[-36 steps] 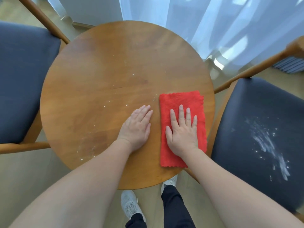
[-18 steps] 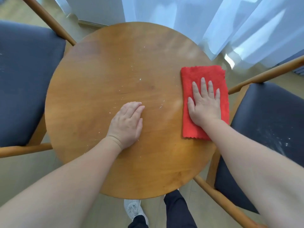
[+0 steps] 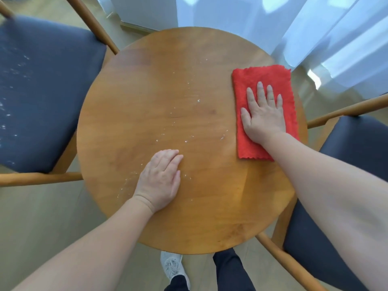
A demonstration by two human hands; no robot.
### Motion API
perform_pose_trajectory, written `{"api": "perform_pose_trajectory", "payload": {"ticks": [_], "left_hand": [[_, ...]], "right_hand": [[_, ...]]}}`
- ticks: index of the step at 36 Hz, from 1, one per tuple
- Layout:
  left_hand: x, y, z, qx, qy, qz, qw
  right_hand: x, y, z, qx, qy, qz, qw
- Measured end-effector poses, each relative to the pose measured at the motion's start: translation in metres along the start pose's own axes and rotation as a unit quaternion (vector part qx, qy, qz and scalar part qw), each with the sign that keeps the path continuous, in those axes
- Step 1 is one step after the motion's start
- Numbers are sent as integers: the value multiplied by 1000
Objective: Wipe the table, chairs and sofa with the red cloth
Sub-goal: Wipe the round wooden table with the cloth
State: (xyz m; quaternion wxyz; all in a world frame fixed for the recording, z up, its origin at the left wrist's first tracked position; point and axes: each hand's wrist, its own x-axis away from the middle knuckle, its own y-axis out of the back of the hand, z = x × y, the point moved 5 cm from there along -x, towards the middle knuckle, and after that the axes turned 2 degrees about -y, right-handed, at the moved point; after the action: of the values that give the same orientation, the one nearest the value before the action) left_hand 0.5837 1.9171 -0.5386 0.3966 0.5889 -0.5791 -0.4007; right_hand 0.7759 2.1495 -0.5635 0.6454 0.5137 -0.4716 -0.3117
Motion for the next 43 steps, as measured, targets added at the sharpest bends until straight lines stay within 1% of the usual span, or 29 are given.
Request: {"api": "perform_pose_trajectory", "payload": {"ticks": [3,7,14,19,22,26,31,38,43], "left_hand": [[4,4,-3,8,-2,-11,1000],[16,12,2,9,23,-7,1000],[46,24,15,7,51,1,999],[62,25,17,17,69,12,997],[72,24,17,32,87,17,996],[89,28,14,51,105,-2,993],[117,31,13,56,101,-19,993],[149,37,27,43,150,-39,987],[170,40,40,32,179,-33,983]], "right_hand": [[19,-6,14,10,30,13,999],[52,-17,35,14,58,26,998],[120,-41,65,13,85,66,994],[157,-54,79,-9,88,55,995],[174,-61,85,-3,98,49,994],[178,-63,85,2,107,36,994],[183,-64,90,5,99,36,994],[228,-80,138,4,178,42,983],[244,-85,171,6,187,57,981]]}}
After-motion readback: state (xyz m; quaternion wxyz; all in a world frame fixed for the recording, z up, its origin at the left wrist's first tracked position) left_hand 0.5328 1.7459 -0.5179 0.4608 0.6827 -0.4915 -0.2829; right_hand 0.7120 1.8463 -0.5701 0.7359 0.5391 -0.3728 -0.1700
